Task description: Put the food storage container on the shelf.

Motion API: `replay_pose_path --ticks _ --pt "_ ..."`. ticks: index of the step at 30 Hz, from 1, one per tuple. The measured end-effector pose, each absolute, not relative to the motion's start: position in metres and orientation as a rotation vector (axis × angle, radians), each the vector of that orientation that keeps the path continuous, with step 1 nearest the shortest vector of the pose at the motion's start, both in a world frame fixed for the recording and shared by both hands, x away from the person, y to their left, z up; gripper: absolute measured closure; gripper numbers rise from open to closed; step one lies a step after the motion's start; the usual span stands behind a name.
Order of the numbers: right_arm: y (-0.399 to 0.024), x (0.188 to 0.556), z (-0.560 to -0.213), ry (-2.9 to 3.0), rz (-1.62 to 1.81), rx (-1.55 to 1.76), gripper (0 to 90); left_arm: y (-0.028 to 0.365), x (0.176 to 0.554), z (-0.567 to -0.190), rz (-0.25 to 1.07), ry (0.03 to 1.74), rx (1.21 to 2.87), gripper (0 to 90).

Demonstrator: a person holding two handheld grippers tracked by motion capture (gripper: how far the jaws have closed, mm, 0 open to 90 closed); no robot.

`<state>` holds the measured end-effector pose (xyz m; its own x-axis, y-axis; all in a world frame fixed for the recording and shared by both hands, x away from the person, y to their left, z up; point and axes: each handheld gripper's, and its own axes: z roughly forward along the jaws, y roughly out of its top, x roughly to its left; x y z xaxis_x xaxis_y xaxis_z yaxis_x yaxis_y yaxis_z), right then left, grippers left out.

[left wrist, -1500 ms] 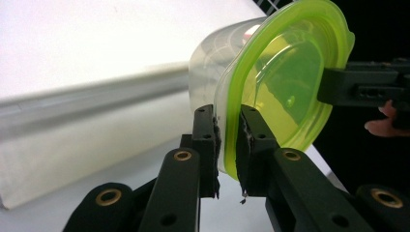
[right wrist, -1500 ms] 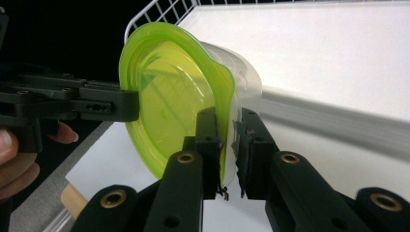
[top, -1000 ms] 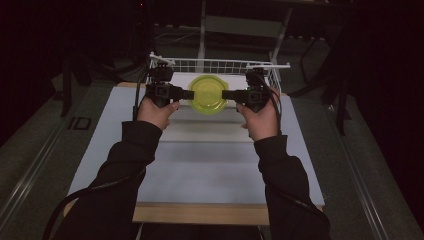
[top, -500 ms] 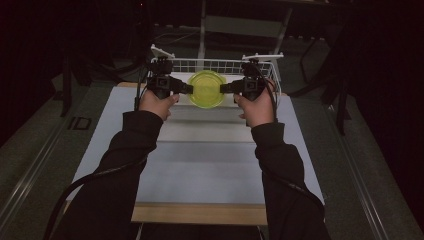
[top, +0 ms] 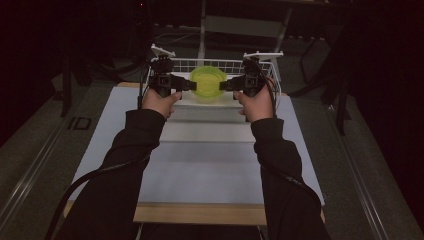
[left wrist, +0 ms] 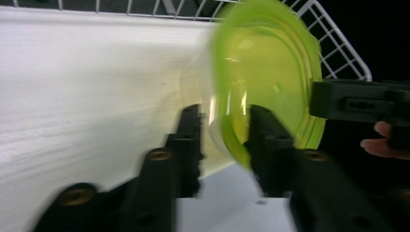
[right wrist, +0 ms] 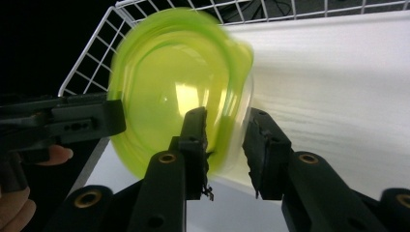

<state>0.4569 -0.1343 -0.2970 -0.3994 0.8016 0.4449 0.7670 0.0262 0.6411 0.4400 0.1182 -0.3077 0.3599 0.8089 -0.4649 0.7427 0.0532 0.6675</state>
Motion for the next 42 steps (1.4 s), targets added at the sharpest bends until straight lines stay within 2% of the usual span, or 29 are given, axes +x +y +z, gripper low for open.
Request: replay_pose_path --ticks 3,5,6,7,8,9,19,28,31,32,34,36,37,38,40,42 --pt "-0.135 0.457 -0.299 2.213 1.354 1.687 63.0 0.114 0.440 -0.312 0.099 1.366 1.707 55.4" --pt "-0.135 0.457 -0.299 2.213 1.354 1.687 63.0 0.113 0.441 -0.312 0.096 1.361 1.710 55.4" --pt "-0.135 0.457 -0.298 2.211 1.364 1.669 58.2 0.112 0.441 -0.313 0.085 1.341 1.685 51.2" --pt "-0.135 0.457 -0.298 2.211 1.364 1.669 58.2 0.112 0.441 -0.313 0.085 1.341 1.685 48.7" --pt "-0.135 0.457 -0.297 2.192 1.386 1.651 52.2 0.113 0.442 -0.311 0.094 1.351 1.677 47.6" --pt "-0.135 0.457 -0.297 2.192 1.386 1.651 52.2 0.113 0.442 -0.311 0.094 1.351 1.677 46.4" --pt "-0.139 0.440 -0.286 2.203 1.400 1.539 44.9 0.127 0.424 -0.294 0.192 1.326 1.654 40.7" --pt "-0.140 0.423 -0.306 2.241 1.411 1.511 44.9 0.135 0.394 -0.298 0.192 1.261 1.676 40.0" --pt "-0.136 0.419 -0.314 2.271 1.383 1.501 50.5 0.136 0.386 -0.305 0.182 1.239 1.690 40.0" --pt "-0.135 0.418 -0.316 2.277 1.374 1.496 55.4 0.137 0.382 -0.309 0.167 1.230 1.686 40.0" --pt "-0.132 0.417 -0.321 2.288 1.325 1.499 71.9 0.137 0.377 -0.314 0.161 1.215 1.703 38.8" --pt "-0.129 0.416 -0.326 2.306 1.305 1.508 82.0 0.135 0.369 -0.322 0.202 1.197 1.733 38.3" --pt "-0.127 0.415 -0.329 2.311 1.298 1.514 87.2 0.136 0.365 -0.327 0.204 1.154 1.747 34.4" --pt "-0.125 0.414 -0.331 2.314 1.296 1.503 89.9 0.136 0.361 -0.331 0.196 1.119 1.754 30.0" --pt "-0.121 0.414 -0.333 2.310 1.322 1.491 90.0 0.136 0.353 -0.340 0.200 1.080 1.783 28.6" --pt "-0.116 0.414 -0.334 2.305 1.337 1.476 89.9 0.135 0.348 -0.346 0.192 1.054 1.791 21.7"
